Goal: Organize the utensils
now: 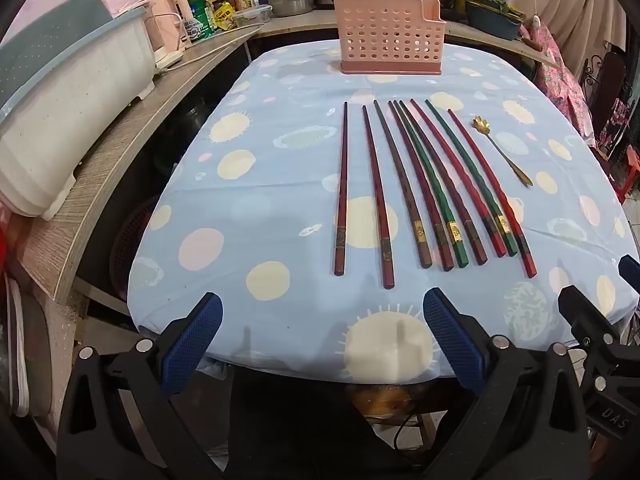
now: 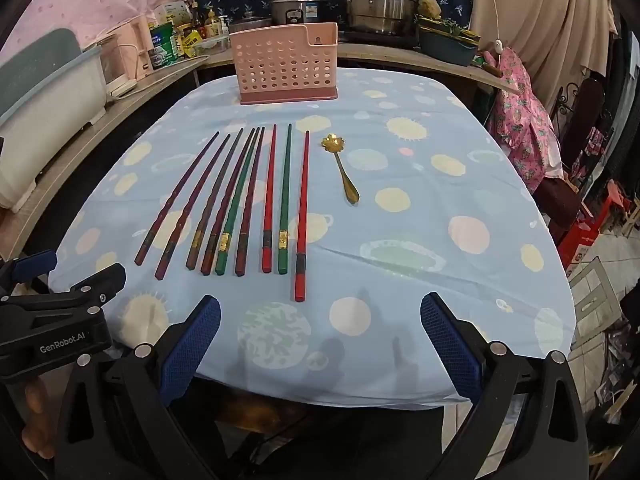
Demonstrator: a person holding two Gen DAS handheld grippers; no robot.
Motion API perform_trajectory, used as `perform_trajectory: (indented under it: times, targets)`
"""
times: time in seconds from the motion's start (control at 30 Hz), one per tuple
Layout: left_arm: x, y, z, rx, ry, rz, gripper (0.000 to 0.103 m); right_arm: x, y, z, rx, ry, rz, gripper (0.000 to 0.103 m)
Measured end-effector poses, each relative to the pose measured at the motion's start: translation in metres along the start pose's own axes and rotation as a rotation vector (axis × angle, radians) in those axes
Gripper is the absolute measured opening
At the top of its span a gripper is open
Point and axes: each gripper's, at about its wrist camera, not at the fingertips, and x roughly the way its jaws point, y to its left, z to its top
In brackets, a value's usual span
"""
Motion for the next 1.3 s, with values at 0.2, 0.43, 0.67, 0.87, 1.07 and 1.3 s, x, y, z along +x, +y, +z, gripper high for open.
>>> perform_trajectory:
  times: [0.2,0.43,0.67,0.87,1.07,1.3]
  targets:
    - [0.0025,-0.0011,0.0,-0.005,0.013,0.0,0.096,-0.0002,0.0011,0.0001,-0.003,0.002,0.002,0.096]
    - [-0.0027,-0.001,0.0041,0.007,-0.001,-0.005,0.096,-0.0019,-0.0027,-0.0019,0.001,0.0,0.004,0.096]
    - [-0.003,-0.0044,0.0002,0.017,-0.005,-0.007,0.096,-0.0028,0.0011,0.0003,-0.002,0.0,0.003,0.096]
    - [-0.0036,-0.0054,0.0001,0.016,-0.001,-0.007,0.096,-0.0025,0.0026,0.0001,-0.001,0.0,0.002,0.096]
    - [-0.0029,-0.0052,-0.0007,0.016,-0.001,-0.01,0.096,-0.0021,0.0033,-0.0016,0.0,0.003,0.004,0.096]
    - [-0.0029,-0.0064,-0.0014,0.016,-0.001,-0.011,0.096,-0.0005,0.0003,-0.0027,0.004,0.004,0.008,0.096]
